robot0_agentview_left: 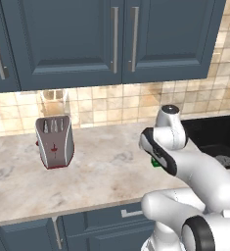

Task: Gather the eggs and milk located in the vicinity of the sink area and place them right next to the bowl.

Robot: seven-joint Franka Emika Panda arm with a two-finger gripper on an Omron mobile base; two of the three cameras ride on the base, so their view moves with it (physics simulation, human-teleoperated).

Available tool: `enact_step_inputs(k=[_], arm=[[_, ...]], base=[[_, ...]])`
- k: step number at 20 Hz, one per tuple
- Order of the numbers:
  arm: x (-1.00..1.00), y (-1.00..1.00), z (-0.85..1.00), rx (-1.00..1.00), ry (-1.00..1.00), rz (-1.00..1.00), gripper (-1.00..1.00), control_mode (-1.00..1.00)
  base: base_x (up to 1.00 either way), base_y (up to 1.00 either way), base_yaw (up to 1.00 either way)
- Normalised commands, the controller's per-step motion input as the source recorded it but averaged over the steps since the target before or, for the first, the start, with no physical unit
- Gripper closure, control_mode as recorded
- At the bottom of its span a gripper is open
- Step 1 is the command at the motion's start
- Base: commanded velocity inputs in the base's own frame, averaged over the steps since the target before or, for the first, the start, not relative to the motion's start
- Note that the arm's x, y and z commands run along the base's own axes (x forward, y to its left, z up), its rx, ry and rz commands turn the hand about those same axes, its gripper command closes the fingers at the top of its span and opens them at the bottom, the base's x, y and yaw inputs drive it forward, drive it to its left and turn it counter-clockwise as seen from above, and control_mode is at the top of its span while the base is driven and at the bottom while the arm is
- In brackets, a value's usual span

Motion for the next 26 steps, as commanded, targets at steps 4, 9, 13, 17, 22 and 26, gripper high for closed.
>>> enact_step_inputs(k=[4,9,13,17,22,26], arm=[[-0.01,-0.02,0.03,0.00,0.00,0.00,1.00,-1.00],[0.00,0.00,0.00,0.00,0.00,0.00,1.00,-1.00],[0.00,-0.09,0.00,0.00,0.00,0.00,1.00,1.00],[0.00,0.00,0.00,0.00,0.00,0.00,1.00,1.00],[0.00,0.00,0.00,0.00,0.00,0.00,1.00,1.00],[0.00,0.00,0.00,0.00,0.00,0.00,1.00,1.00]], base=[[0.00,0.00,0.00],[0.00,0.00,0.00],[0.00,-0.10,0.00],[0.00,-0.73,0.00],[0.00,-0.93,0.00],[0.00,-0.94,0.00]])
